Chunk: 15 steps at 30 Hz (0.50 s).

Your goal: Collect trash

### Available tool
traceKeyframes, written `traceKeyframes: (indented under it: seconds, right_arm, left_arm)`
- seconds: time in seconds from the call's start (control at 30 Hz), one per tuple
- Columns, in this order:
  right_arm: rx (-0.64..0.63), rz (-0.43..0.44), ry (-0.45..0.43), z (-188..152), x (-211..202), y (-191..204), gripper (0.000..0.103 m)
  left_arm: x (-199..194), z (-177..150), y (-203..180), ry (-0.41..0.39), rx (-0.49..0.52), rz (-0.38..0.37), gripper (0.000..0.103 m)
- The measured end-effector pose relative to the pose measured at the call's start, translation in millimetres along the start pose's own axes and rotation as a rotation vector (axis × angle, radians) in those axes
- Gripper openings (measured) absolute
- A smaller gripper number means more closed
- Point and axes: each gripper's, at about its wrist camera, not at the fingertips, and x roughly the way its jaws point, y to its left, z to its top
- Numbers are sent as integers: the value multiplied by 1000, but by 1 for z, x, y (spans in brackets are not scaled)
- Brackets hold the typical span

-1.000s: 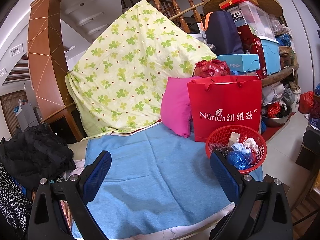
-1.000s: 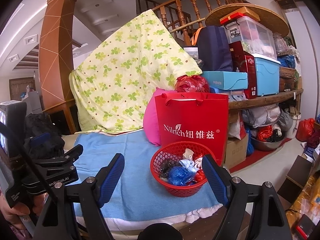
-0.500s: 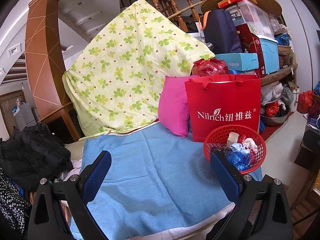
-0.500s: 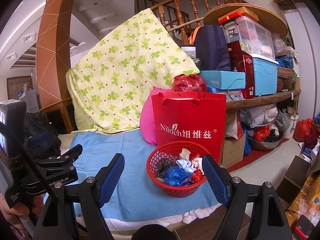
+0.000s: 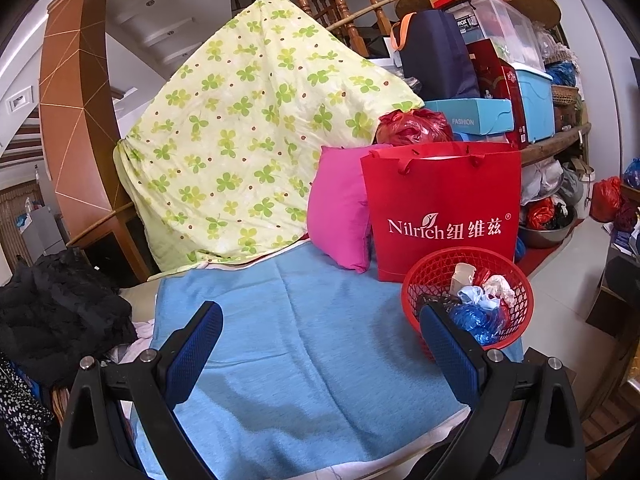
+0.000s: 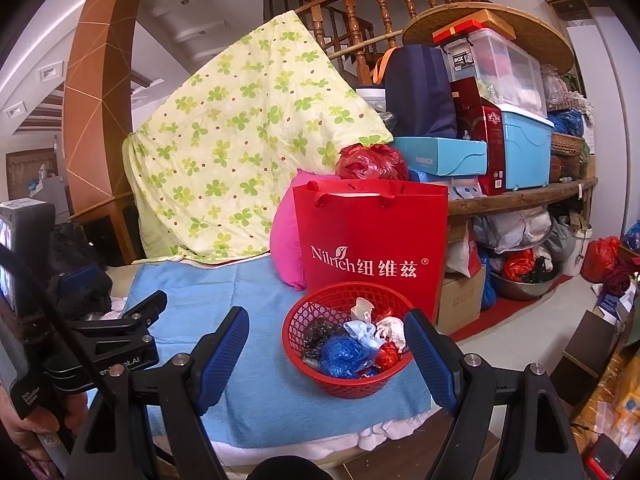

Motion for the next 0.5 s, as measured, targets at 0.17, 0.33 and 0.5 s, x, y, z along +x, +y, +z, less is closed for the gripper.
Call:
traceKeyframes:
  seconds: [0.17,0.33,0.5]
  right_arm:
    - [-3,-13,4,2,6,0,83]
    - [1,-22,6,5,13,-2,83]
    - [-4,-30,13,8,22,-2,83]
  left_arm:
    - [9,1,-3,9,7,-10,99]
    - [17,4,-5,16,12,-18,99]
    - [26,6,-6,19,22,-29,99]
